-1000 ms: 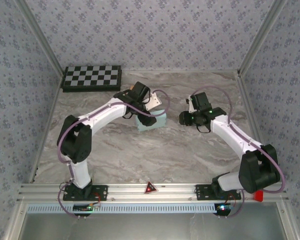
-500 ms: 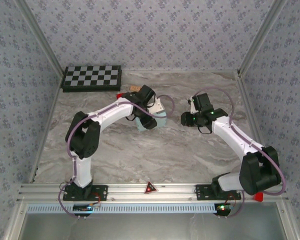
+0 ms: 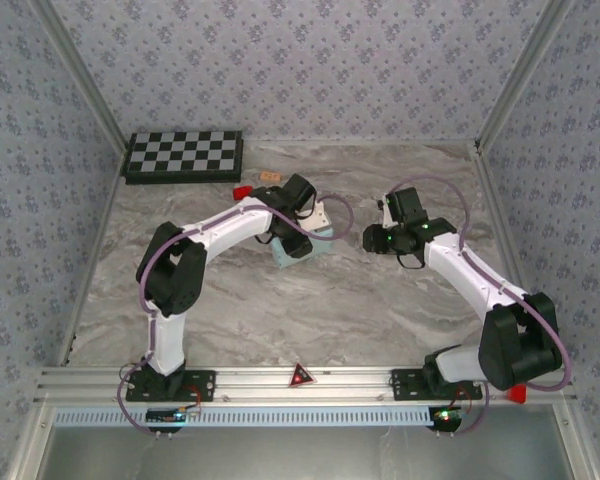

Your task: Fold the paper box

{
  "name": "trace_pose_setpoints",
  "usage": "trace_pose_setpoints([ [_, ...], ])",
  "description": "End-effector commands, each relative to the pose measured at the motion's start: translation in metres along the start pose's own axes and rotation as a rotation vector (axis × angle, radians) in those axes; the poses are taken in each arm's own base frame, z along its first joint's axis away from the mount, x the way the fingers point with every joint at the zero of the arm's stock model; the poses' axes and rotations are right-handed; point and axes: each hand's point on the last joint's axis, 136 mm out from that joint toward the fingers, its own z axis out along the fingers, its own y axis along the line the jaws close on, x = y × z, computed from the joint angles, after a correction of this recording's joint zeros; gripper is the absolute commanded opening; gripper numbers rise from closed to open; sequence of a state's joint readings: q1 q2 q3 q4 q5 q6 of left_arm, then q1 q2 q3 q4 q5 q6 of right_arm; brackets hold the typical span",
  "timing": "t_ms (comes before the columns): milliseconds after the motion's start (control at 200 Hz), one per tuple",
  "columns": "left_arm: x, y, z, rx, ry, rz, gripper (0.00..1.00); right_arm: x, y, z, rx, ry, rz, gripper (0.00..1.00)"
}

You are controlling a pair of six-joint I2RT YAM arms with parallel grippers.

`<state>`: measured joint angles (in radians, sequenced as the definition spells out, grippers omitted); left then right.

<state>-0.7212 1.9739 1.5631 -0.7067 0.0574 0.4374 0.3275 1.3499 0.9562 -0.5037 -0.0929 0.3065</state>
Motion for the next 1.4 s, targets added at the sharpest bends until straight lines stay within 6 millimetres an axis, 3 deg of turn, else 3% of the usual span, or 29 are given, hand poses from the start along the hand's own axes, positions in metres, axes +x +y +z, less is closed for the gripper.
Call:
trace_pose_setpoints([
  [0, -0.006, 0.005, -0.009, -0.049, -0.001, 0.025, 0.45, 0.004, -0.004, -0.003, 0.004, 0.004, 0.023, 0.41],
  [455, -0.016, 0.024, -0.034, -0.431, -0.066, 0.118, 0.46, 0.008, -0.01, -0.002, 0.012, 0.008, 0.04, 0.41],
  [910, -0.021, 0.01, -0.011, -0.757, -0.014, 0.261, 0.49, 0.012, -0.022, -0.003, 0.027, 0.002, 0.082, 0.41],
  [1209, -0.022, -0.004, 0.009, -0.76, 0.008, 0.286, 0.54, 0.013, -0.026, -0.004, 0.029, -0.002, 0.09, 0.41],
  [1394, -0.024, -0.009, 0.01, -0.748, -0.004, 0.282, 0.64, 0.012, -0.027, -0.004, 0.03, -0.005, 0.098, 0.41],
])
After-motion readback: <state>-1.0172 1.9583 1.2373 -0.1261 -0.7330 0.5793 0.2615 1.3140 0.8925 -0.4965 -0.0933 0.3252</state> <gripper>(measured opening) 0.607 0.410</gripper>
